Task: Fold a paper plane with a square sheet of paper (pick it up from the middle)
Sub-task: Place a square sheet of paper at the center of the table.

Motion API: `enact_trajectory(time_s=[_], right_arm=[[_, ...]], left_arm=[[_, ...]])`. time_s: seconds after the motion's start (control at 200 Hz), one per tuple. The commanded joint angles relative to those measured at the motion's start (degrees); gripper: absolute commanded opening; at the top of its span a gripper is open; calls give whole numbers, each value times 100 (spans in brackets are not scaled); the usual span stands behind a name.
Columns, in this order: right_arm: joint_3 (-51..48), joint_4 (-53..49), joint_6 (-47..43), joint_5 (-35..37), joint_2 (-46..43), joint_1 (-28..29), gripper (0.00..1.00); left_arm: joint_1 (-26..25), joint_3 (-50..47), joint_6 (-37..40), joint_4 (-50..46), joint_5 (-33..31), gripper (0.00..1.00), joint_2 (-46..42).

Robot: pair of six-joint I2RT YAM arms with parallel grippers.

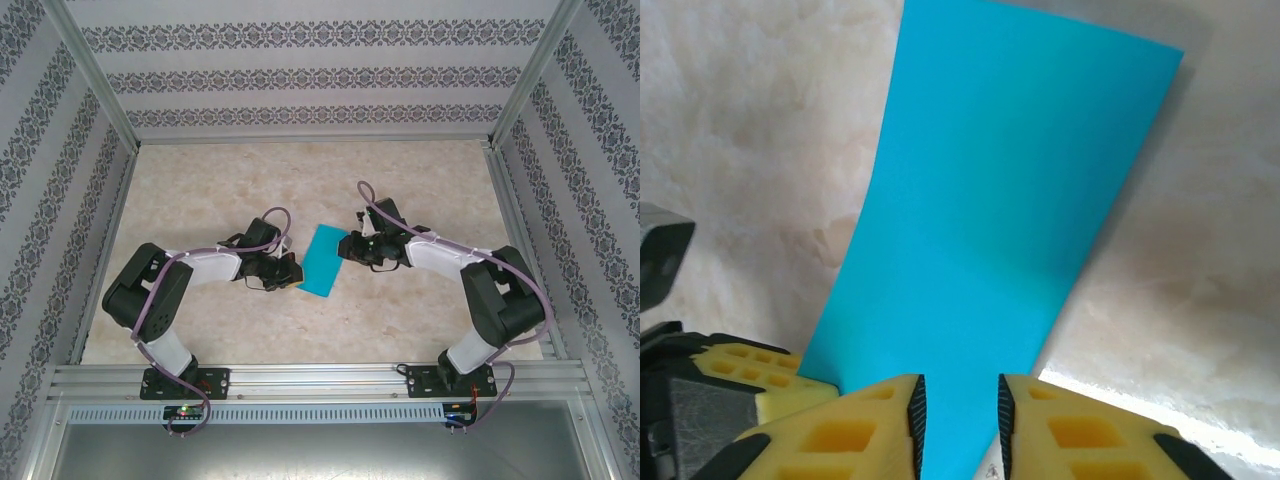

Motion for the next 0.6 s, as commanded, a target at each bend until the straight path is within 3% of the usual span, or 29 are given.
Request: enact_trajectory(time_s=[0.0,0.594], right_arm=[[239,41,-80,1,360,68,24],[606,-165,-447,-54,1234,129,13]], left_arm=[[-87,168,12,48,-69,2,68],[-148,454,54,-61,63,5,106]])
